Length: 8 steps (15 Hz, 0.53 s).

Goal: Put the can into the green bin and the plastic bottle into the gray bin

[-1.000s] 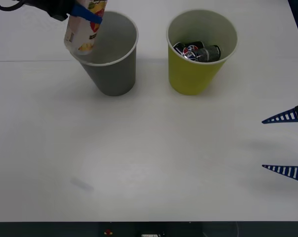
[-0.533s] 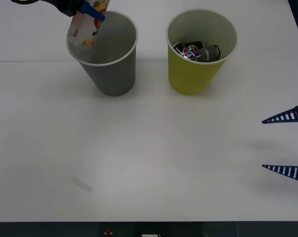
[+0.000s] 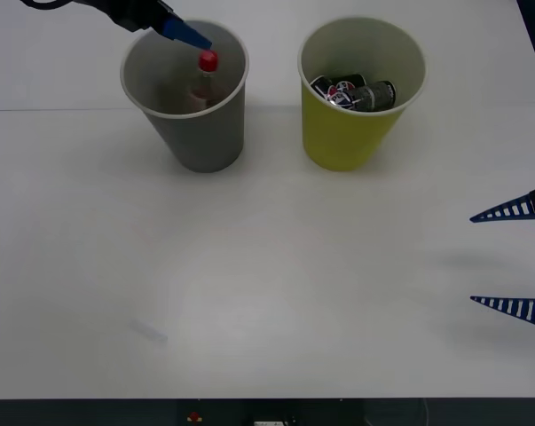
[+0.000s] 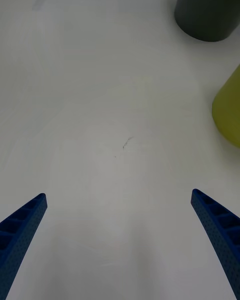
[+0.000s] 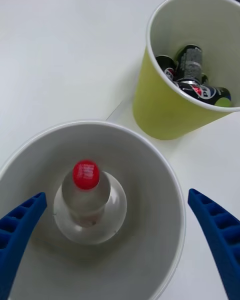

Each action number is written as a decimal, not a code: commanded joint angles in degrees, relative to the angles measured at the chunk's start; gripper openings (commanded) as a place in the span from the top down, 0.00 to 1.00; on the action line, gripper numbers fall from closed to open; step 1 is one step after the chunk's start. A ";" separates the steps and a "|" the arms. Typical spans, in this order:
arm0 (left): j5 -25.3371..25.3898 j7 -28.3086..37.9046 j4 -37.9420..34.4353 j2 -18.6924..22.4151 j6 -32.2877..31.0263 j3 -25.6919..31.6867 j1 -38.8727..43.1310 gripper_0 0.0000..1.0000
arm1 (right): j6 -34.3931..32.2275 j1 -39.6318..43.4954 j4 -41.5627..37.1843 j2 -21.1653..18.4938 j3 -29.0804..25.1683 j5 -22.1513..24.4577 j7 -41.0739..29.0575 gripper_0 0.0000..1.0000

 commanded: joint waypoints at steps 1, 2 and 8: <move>9.31 -7.50 -0.11 2.70 3.66 0.10 3.85 0.00 | 0.00 0.00 0.00 0.00 0.00 0.00 0.00 0.00; 12.12 -10.58 -0.29 3.66 4.18 0.19 5.17 0.00 | 0.00 0.00 0.00 0.00 0.00 0.00 0.00 0.00; 25.13 -30.80 -5.65 9.90 4.10 5.90 18.35 0.00 | 0.00 0.00 0.00 0.00 0.00 0.00 0.00 0.00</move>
